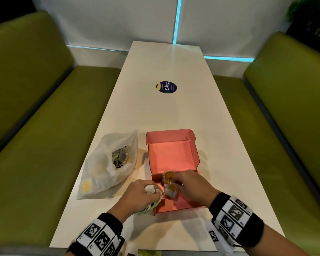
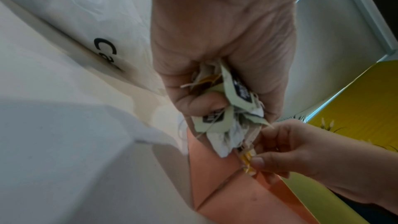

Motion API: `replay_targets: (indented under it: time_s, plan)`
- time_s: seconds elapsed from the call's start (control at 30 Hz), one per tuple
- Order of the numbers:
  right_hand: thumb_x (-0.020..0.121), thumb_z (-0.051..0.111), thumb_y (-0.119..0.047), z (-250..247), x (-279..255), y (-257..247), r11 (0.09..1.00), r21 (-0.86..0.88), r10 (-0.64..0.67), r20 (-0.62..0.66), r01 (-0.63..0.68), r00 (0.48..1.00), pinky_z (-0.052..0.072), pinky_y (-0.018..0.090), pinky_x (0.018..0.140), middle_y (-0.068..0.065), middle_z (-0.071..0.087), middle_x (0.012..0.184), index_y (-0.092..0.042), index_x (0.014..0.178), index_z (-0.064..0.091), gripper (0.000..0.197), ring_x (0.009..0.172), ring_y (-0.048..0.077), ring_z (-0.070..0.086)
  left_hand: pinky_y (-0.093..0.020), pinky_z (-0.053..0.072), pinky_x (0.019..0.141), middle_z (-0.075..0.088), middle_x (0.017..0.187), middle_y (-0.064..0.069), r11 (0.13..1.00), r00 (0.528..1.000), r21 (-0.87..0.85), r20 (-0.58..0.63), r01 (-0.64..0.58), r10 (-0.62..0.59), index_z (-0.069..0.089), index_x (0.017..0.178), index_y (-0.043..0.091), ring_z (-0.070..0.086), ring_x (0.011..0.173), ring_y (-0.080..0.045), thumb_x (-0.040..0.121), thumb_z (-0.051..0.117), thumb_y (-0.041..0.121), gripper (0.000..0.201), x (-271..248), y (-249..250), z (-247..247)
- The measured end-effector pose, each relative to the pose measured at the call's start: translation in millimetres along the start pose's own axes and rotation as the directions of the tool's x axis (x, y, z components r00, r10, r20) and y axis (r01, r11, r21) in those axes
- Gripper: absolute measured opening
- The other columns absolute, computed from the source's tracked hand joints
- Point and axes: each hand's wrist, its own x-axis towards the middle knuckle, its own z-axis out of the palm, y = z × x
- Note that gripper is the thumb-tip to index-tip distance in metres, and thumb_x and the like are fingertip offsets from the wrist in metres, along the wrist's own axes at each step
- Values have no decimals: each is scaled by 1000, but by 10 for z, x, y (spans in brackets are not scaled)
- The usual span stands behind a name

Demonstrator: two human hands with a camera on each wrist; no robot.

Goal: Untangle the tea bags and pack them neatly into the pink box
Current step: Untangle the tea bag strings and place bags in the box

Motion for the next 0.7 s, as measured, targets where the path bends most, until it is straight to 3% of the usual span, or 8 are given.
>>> replay_targets:
  time_s: [0.13,0.23,0.4,0.47,0.53,0.57,0.63,0.7]
  plan:
    - [87,59,-25,19,30,33,999,23,51,-60,-49,997,47,33,74,7,67,100,-19,97,64,13,93,26,60,-13,44,56,63,57,14,1000,1000,-4,0,3,-3,69,62,31,54,54,3,72,68,10,23,5,-8,-2]
    - [87,60,-24,3,26,5,1000,17,17,-65,-16,998,42,29,74,5,65,101,-17,98,65,15,94,24,58,-13,44,56,64,59,12,1000,1000,-4,-2,2,-2,69,62,30,54,55,3,72,68,10,22,1,-1,2]
    - [84,62,-20,-66,-24,-70,999,34,9,-176,-3,984,47,34,77,0,56,100,-18,105,63,21,91,20,57,-20,47,62,67,65,8,998,1000,-65,18,3,-1,72,66,24,58,61,-2,69,68,18,8,-5,-13,-24]
    - [84,63,-18,-90,-107,-100,988,151,6,-246,32,969,47,30,76,-4,56,93,-17,102,66,18,83,14,57,-19,46,57,65,65,6,989,1000,-147,5,3,-3,72,69,18,57,61,-5,74,69,15,6,-44,23,-53]
    - [84,66,-20,-119,-225,-162,927,360,-3,-271,104,963,42,13,71,-10,58,88,-16,102,67,19,74,2,55,-18,44,52,63,61,4,954,1000,-299,12,13,-10,71,74,11,56,56,-9,74,70,11,1,-88,110,-79]
    - [83,69,-22,-138,-284,-206,876,466,-11,-236,123,972,40,8,67,-12,60,91,-17,107,66,25,73,-1,55,-19,44,49,62,60,0,925,999,-379,32,21,-10,69,77,7,56,53,-12,71,69,12,8,-106,163,-88]
    - [79,73,-25,-142,-361,-271,780,615,-29,-151,117,988,39,6,62,-16,60,97,-22,118,58,42,71,-9,56,-21,43,45,60,60,-6,858,998,-513,68,38,-4,66,81,2,55,48,-19,67,65,15,19,-117,229,-82]
    - [76,76,-25,-101,-392,-310,728,674,4,-187,125,982,39,6,59,-15,60,96,-27,118,54,47,67,-11,56,-23,44,46,60,61,-9,807,997,-589,76,46,-1,62,84,3,56,49,-19,69,66,18,21,-122,281,-64]
